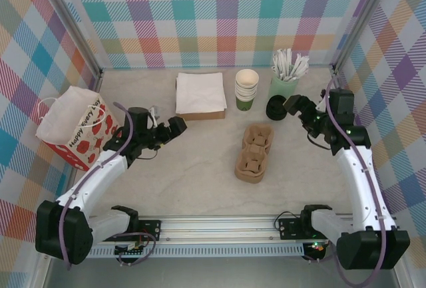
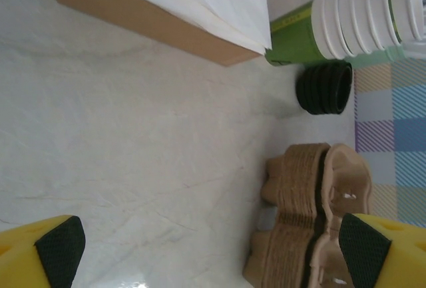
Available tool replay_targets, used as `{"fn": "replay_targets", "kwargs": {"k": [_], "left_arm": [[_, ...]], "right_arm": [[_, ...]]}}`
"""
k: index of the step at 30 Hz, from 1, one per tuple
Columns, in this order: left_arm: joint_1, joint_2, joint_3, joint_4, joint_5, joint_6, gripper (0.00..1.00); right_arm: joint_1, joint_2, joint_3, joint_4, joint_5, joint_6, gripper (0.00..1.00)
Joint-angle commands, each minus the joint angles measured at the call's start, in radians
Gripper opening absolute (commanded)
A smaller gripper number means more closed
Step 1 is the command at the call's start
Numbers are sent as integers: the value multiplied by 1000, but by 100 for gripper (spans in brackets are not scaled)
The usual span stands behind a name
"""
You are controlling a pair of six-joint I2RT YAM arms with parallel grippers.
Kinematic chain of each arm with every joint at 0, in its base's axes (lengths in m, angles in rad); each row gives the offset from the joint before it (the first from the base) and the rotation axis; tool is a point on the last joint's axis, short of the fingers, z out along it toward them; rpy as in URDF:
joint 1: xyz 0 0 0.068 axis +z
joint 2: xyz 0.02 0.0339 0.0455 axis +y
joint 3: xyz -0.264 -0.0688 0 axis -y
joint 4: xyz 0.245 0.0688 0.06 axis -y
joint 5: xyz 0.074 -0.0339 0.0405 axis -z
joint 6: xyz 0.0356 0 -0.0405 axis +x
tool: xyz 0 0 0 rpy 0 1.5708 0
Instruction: Pack the takeout coffee
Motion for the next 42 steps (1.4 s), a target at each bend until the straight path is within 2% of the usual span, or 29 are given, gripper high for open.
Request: {"fn": "replay_targets", "kwargs": {"k": [1,5,10,18,24,29,38,42], "left_arm": [[-54,-10,-23,61,9,-68,100],[-117,5,-20,72,-17,-81,100],[-188,39,-16,115,-25,-124,100],[-272,86,-7,103,-82,-123,100],[-285,97,2,76,-110,-105,100],[-293,94,20,18,-146,-78,100],[-296,83,30,-20,-176,-69,100],[-298,78,30,-30,-184,-69,100]], "right_arm": [[56,39,88,-48,26,55,91],[115,134,180,-54,73,52,86],[199,274,316,-81,150,-11,86],[240,472,466,-86,178,-24,79],[249,645,633,-143,234,-81,74],[252,801,797,-216,281,-154,65],[254,1000,1027,-324,238,-181,50],[254,1027,1055,-340,240,-182,41]]}}
